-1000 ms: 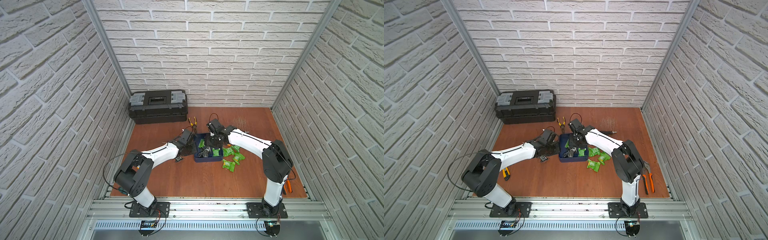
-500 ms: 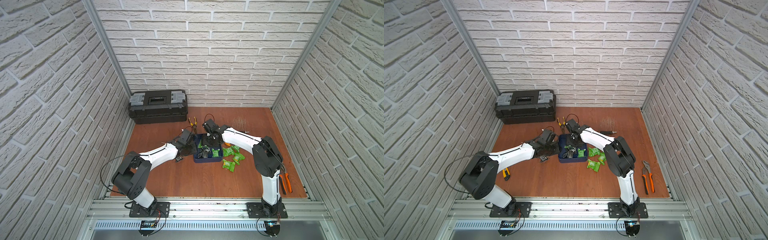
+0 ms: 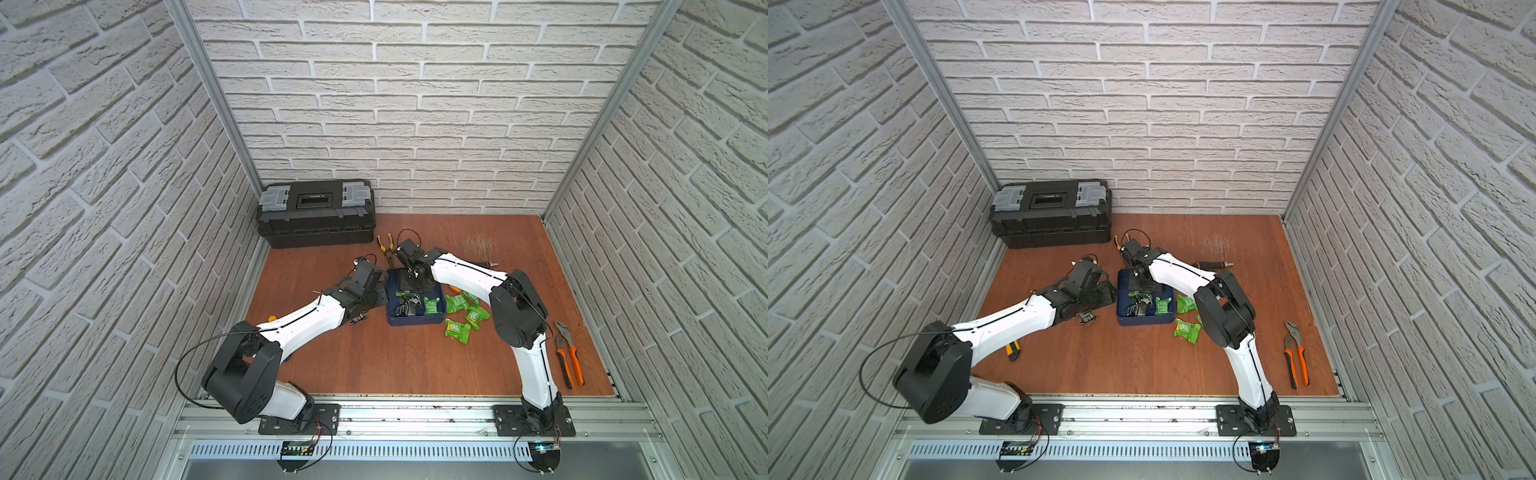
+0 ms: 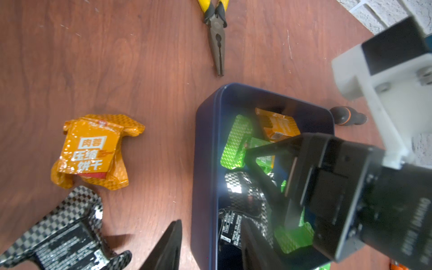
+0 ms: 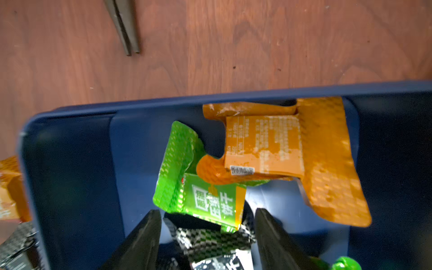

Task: Take the cookies out of the storage box
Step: Adjust the storage box at the center of the board, then pick up the cookie from the storage box.

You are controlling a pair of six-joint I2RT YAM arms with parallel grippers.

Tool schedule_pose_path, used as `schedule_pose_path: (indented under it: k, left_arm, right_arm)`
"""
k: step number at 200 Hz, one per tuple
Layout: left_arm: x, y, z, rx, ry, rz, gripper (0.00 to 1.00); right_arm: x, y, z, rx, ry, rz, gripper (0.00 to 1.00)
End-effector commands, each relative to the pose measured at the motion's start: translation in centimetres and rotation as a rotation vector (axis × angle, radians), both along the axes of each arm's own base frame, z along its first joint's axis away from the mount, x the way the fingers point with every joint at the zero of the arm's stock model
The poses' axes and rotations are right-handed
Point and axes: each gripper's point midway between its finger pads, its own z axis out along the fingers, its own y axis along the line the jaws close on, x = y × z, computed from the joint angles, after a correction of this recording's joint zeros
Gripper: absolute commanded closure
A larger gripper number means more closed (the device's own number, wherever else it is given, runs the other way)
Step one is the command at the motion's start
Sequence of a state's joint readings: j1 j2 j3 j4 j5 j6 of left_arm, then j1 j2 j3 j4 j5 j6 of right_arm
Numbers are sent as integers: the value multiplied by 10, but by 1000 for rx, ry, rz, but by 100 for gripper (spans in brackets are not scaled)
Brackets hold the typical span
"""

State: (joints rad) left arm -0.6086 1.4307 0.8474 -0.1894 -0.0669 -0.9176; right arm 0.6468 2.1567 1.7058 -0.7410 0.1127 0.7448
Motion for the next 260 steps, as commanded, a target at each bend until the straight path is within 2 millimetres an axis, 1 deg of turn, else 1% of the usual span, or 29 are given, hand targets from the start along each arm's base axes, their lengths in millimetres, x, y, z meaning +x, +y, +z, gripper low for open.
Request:
schedule_pose_path:
  k: [1, 32, 56, 85, 122, 129, 157, 212, 243, 260]
  left_arm:
    - [5, 8, 9, -2, -43, 34, 53]
    - [4, 9, 2, 5, -28, 37, 53]
    - [4, 9, 2, 2, -28, 37, 53]
    - [4, 10, 2, 3, -29, 37, 54]
    - [5, 10, 1, 3, -26, 38, 54]
    - [6, 10, 1, 2, -26, 38, 54]
    - [7, 10, 3, 2, -32, 42, 54]
    - [6, 13, 2, -8, -33, 54, 54]
    - [4, 15, 2, -34, -44, 66, 54]
    - [5, 14, 7, -45, -66, 64, 54]
  right_arm:
    - [1, -1, -4, -42, 3, 7, 33]
    - [4, -1, -8, -74, 10, 20, 36]
    - [7, -2, -13, -93, 14, 21, 38]
    - [8, -2, -16, -105, 20, 30, 46]
    - [8, 0, -8, -95, 5, 37, 57]
    - [8, 0, -6, -91, 1, 40, 59]
    - [8, 5, 8, -63, -18, 51, 60]
    - [8, 17, 53, 26, -92, 70, 62]
    - [2, 16, 71, 54, -110, 76, 62]
    - [-4, 14, 79, 69, -114, 85, 63]
